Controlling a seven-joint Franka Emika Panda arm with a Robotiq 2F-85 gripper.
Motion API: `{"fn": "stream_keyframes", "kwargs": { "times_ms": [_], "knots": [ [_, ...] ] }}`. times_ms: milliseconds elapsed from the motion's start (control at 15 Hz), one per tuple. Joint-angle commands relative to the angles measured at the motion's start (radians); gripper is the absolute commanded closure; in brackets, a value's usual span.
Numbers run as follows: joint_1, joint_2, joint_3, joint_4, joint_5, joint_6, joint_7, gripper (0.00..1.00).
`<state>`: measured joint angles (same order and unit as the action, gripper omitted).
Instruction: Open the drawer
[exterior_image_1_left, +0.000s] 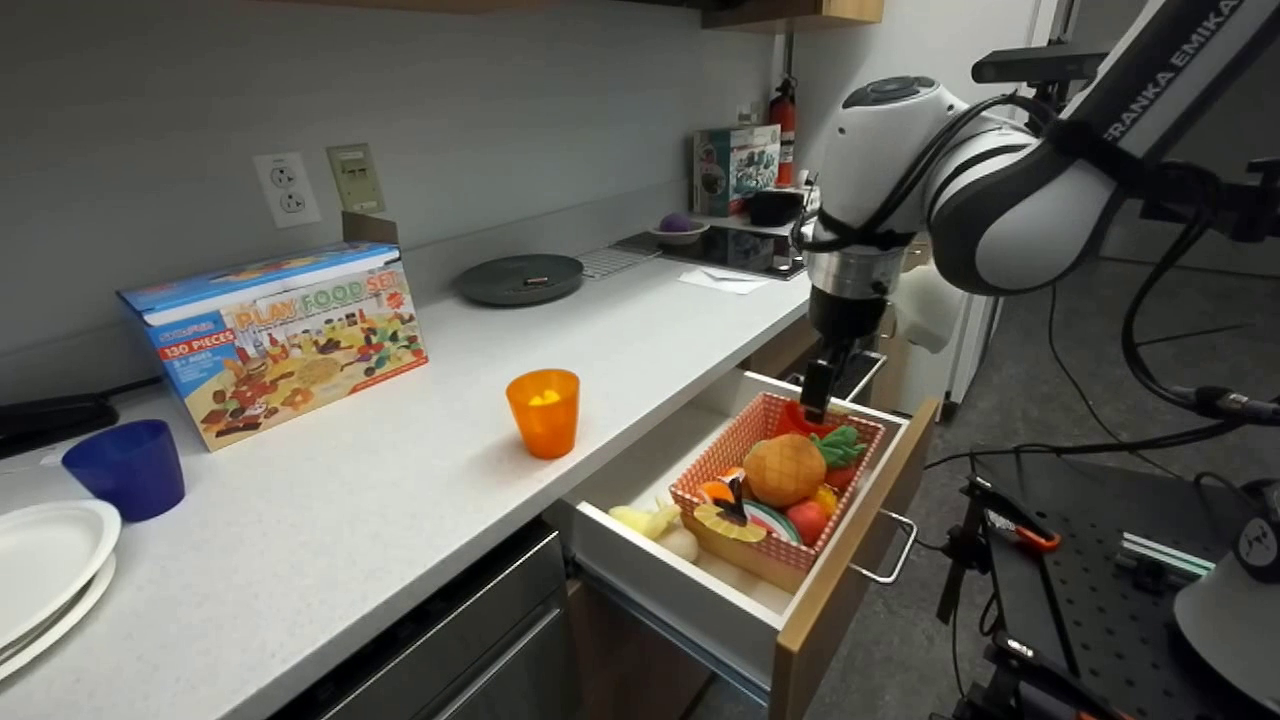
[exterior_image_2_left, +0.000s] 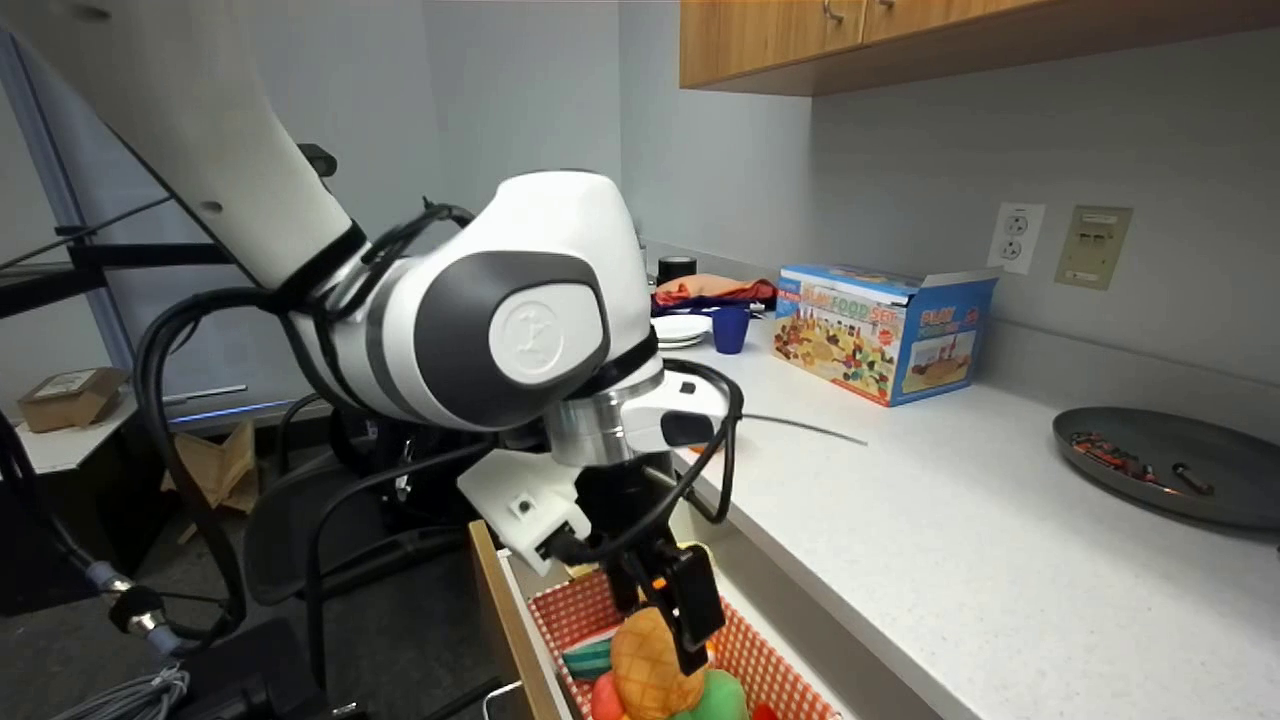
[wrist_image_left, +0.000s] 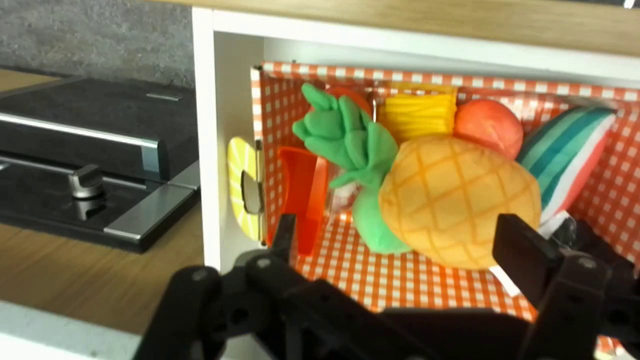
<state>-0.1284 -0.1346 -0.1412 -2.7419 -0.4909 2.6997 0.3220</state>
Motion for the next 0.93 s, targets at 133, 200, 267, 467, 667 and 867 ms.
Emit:
{"fn": "stream_keyframes", "kwargs": {
  "times_ms": [133,200,267,467,667,867],
  "knots": [
    [-0.048,-0.192,0.108,-0.006,-0.032,-0.046,0.042,0.0],
    [-0.051,-0.219,0.123,-0.007,-0.019,-0.048,0.038,0.0],
    [0.002,-0.235,0.077,-0.003,-0.048,-0.046,0.07,0.0],
    [0.027,-0.275,0.072,-0.001,-0.045,-0.045,0.093,0.0],
    [-0.004,-0.231,0.088,-0.001,-0.026,-0.016,0.057,0.0],
    [-0.004,-0.224,0.088,-0.002,-0.026,-0.016,0.057,0.0]
  ]
}}
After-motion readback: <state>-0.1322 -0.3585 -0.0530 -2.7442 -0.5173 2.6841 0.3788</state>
